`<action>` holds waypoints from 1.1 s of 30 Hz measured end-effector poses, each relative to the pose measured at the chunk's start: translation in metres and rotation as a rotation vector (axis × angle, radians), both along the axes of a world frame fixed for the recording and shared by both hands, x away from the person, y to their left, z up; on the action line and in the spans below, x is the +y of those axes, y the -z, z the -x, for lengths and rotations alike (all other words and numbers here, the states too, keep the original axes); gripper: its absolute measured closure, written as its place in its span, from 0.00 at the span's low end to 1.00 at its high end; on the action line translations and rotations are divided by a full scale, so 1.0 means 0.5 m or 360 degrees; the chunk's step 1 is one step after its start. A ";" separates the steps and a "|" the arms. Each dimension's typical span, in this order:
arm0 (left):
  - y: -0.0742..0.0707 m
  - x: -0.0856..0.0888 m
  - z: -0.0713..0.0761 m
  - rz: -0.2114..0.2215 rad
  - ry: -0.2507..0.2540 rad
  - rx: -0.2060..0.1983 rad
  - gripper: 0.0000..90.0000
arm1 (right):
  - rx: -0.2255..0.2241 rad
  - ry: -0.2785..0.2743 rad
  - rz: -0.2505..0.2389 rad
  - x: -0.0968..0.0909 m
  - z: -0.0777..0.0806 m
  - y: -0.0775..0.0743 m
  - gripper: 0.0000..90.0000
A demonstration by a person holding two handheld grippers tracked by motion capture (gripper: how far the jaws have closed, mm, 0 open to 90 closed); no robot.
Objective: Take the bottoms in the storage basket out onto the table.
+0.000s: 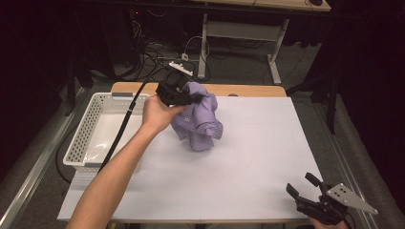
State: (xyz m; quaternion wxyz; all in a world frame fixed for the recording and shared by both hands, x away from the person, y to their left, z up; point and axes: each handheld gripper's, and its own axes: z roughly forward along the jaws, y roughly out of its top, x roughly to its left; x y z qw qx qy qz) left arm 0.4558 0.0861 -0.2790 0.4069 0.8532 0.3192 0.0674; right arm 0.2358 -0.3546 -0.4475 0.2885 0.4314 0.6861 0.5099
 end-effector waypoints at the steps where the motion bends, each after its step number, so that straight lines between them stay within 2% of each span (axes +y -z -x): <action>1: 0.006 -0.003 -0.003 -0.0004 -0.0001 0.0010 0.89 | 0.0001 0.0000 0.0000 0.000 0.000 0.000 0.20; 10: 0.029 -0.013 -0.015 -0.0008 -0.0026 0.0020 0.88 | 0.0001 -0.0002 -0.0002 0.000 0.000 0.000 0.20; 16: 0.062 -0.023 -0.030 -0.0009 -0.0029 0.0070 0.88 | -0.0005 0.0001 0.0003 0.000 0.001 0.000 0.21; 23: 0.086 -0.028 -0.042 -0.0006 -0.0033 0.0105 0.88 | -0.0003 -0.0003 0.0007 0.000 0.000 0.000 0.21; 33: 0.106 -0.028 -0.050 0.0011 -0.0052 0.0137 0.88 | -0.0008 -0.0012 0.0018 0.001 0.001 0.000 0.21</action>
